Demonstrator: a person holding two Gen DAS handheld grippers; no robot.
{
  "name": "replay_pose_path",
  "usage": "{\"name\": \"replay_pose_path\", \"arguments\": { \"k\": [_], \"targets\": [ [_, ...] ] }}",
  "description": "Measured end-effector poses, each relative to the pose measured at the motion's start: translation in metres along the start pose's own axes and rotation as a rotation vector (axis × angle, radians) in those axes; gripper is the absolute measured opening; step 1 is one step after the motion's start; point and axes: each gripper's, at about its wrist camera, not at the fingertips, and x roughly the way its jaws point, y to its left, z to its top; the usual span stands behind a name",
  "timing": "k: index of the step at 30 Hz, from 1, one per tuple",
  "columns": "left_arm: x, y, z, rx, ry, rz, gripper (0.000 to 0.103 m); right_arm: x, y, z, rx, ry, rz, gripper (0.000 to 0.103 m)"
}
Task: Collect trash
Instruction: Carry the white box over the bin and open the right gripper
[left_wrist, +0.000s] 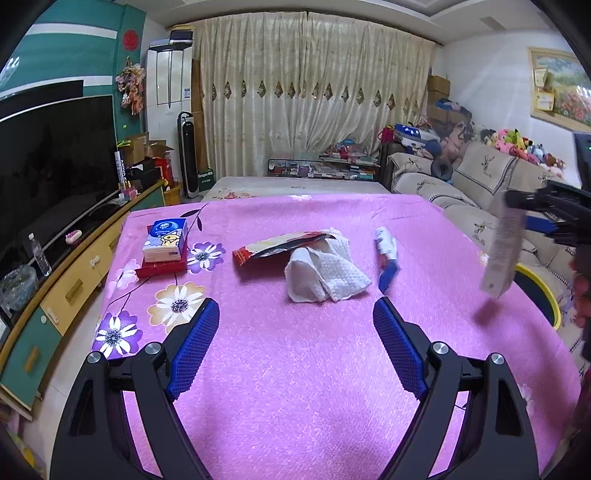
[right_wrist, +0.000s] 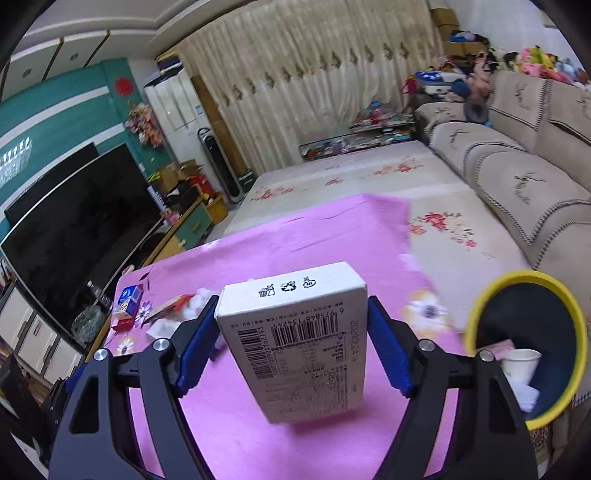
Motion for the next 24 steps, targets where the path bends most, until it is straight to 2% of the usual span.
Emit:
{"name": "replay_pose_path", "arguments": {
  "k": [6,12,18,24],
  "targets": [
    [0.006,-0.007,-0.002,0.036,0.017,-0.006,0.084,-0.038,-0.052,0.002,0.068,-0.051,-0.056,0.073],
    [0.010,-0.014,-0.005,0.068,0.024,-0.016,0.084,-0.058,-0.120,0.002,0.157,-0.090,-0.201,0.073],
    [0.018,-0.022,-0.008,0.096,0.052,-0.027,0.084,-0.044,-0.193,-0.019,0.253,-0.031,-0.353,0.073],
    [0.027,-0.037,-0.011,0.140,0.093,-0.057,0.084,-0.014,-0.235,-0.041,0.318,0.067,-0.399,0.076]
  ]
}}
